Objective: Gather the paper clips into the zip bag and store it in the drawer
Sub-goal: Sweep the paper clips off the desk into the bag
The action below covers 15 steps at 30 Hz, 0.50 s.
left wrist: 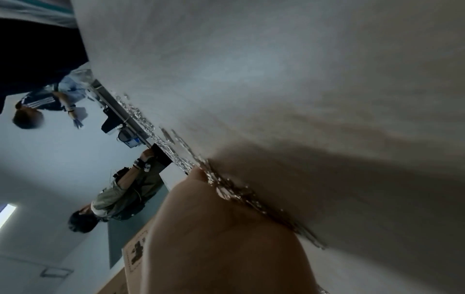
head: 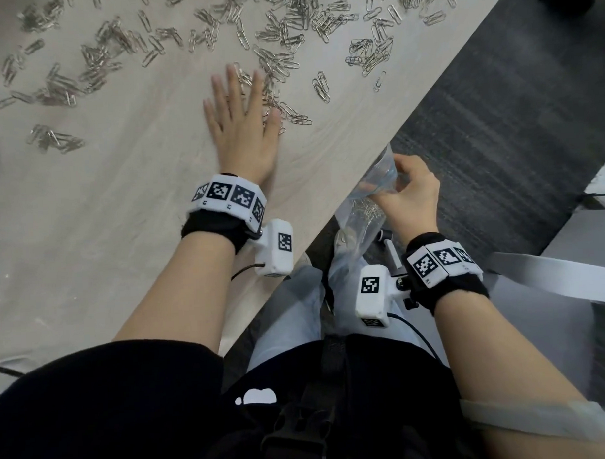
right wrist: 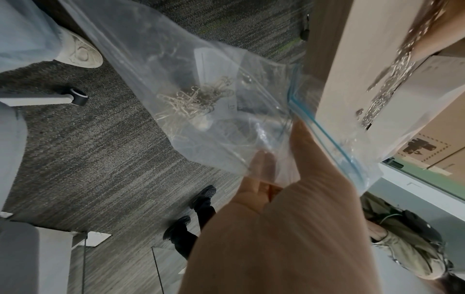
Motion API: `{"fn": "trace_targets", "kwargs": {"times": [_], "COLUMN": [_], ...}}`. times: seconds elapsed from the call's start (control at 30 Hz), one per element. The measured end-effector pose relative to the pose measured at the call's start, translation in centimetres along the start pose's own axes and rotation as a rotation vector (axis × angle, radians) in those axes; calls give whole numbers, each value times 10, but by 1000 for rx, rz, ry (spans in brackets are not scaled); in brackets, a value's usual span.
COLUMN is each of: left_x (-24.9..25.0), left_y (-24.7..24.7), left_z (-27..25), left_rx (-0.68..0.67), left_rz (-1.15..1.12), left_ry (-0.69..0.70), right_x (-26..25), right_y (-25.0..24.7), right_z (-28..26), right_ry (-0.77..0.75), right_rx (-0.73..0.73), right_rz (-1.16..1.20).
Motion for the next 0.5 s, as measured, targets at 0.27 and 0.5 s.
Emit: {"fn": "trace_targets", "kwargs": {"times": [0.27, 0.5], "left_x": [-41, -39], "left_y": [-51, -44], "left_z": [-19, -20], "left_rx": [304, 25], "left_rz": [-216, -267], "left_ry": [-270, -173], "right_x": [1, 6], "right_y": [-1, 0], "right_z": [-1, -2], "right_ry": [14, 33], "right_rx": [4, -8], "right_rz": [17, 43]}}
Point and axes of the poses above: each hand's wrist, its own z-axis towards the middle knuckle, its own y-axis out of the palm, x = y × z, the point moved 9 cm from there along z, towards the middle knuckle, and after that the axes turned 13 degrees about -y, right-handed, at the moved point
